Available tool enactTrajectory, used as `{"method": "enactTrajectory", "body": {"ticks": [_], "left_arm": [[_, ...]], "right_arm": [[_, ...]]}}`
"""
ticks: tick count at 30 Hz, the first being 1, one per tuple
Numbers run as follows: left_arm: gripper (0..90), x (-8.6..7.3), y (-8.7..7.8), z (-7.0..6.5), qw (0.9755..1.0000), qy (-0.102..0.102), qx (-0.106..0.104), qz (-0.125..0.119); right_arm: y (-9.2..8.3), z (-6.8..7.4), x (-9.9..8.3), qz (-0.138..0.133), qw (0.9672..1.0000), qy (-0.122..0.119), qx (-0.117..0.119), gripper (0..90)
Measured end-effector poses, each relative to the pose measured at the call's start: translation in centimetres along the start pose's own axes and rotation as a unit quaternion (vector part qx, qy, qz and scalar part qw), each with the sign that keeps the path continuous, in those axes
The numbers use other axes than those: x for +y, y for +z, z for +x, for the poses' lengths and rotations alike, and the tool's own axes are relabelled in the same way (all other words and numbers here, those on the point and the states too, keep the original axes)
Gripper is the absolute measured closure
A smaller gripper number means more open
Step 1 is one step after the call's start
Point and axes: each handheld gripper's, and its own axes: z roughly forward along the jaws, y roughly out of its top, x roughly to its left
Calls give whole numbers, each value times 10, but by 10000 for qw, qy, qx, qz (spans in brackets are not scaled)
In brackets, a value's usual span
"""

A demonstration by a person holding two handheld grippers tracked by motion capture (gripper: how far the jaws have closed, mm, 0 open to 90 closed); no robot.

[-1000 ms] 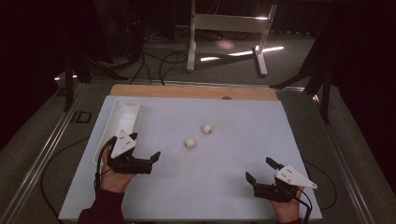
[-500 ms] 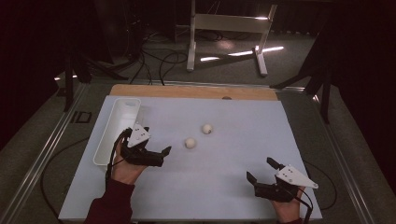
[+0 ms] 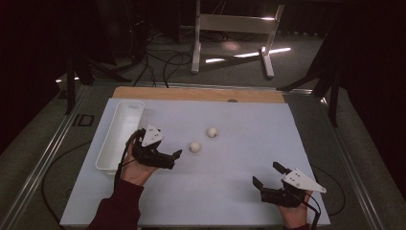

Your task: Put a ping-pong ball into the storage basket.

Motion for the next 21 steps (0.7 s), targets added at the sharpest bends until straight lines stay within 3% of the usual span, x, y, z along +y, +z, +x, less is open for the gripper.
{"method": "enactTrajectory", "body": {"ticks": [21], "left_arm": [[0, 14, 17, -4, 9994, 145, -115, 293]], "right_arm": [[0, -1, -1, 3, 10000, 45, 5, 73]]}}
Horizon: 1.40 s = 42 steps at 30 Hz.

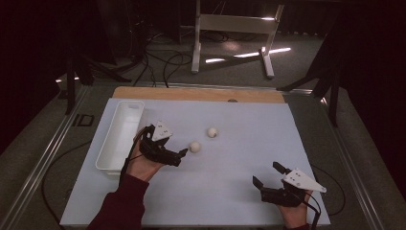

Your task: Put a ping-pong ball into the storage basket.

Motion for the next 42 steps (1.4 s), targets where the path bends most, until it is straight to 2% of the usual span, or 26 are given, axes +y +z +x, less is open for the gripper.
{"method": "enactTrajectory", "body": {"ticks": [7, 20, 25, 35, 42], "left_arm": [[0, 2, 5, 1, 10000, -33, -21, 57], [0, 6, 15, 0, 9998, 35, -118, 186], [0, 7, 20, 0, 9994, 98, -136, 318], [0, 8, 30, -2, 9992, 83, -117, 369], [0, 8, 39, -3, 9987, 55, -190, 463]], "right_arm": [[0, 0, 0, -5, 10000, -2, 7, 73], [1, -1, 0, 13, 10000, 9, 9, 73], [1, 1, 1, 11, 10000, -13, -14, 73], [4, 1, 2, 98, 9999, -78, -52, 74], [5, -1, 1, 117, 9999, -59, -62, 74]]}}
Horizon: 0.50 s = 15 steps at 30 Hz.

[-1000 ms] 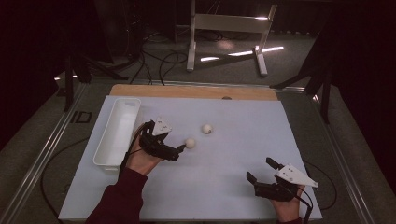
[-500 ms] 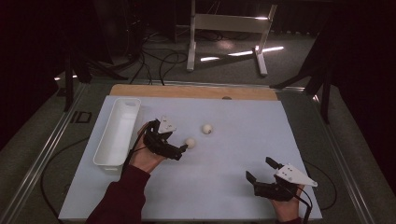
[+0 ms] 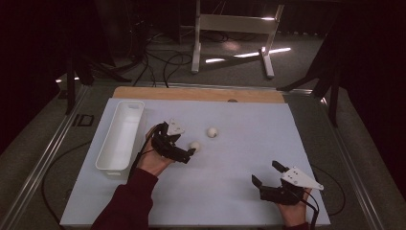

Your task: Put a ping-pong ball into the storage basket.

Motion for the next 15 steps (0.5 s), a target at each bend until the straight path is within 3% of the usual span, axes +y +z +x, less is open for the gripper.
{"method": "enactTrajectory", "body": {"ticks": [15], "left_arm": [[0, 5, 18, -2, 9993, 0, -40, 367]], "right_arm": [[5, -3, 1, 58, 10000, -8, 29, 74]]}}
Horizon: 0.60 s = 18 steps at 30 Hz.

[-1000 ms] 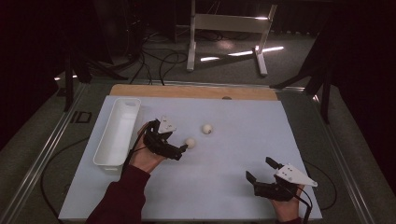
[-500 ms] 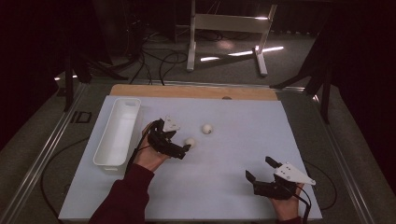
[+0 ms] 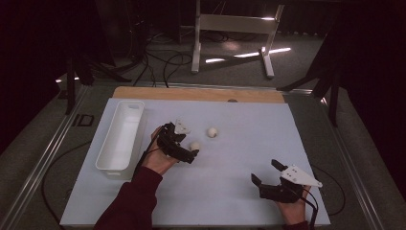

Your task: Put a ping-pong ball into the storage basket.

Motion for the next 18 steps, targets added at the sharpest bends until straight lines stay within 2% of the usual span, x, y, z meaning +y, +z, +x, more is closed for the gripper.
{"method": "enactTrajectory", "body": {"ticks": [8, 18], "left_arm": [[0, 1, 8, 0, 9999, 2, 15, 170], [0, 3, 18, 4, 9993, -126, 45, 335]], "right_arm": [[0, 0, -1, 18, 10000, -20, -2, 74], [1, 1, -4, 22, 10000, -20, 8, 74]]}}
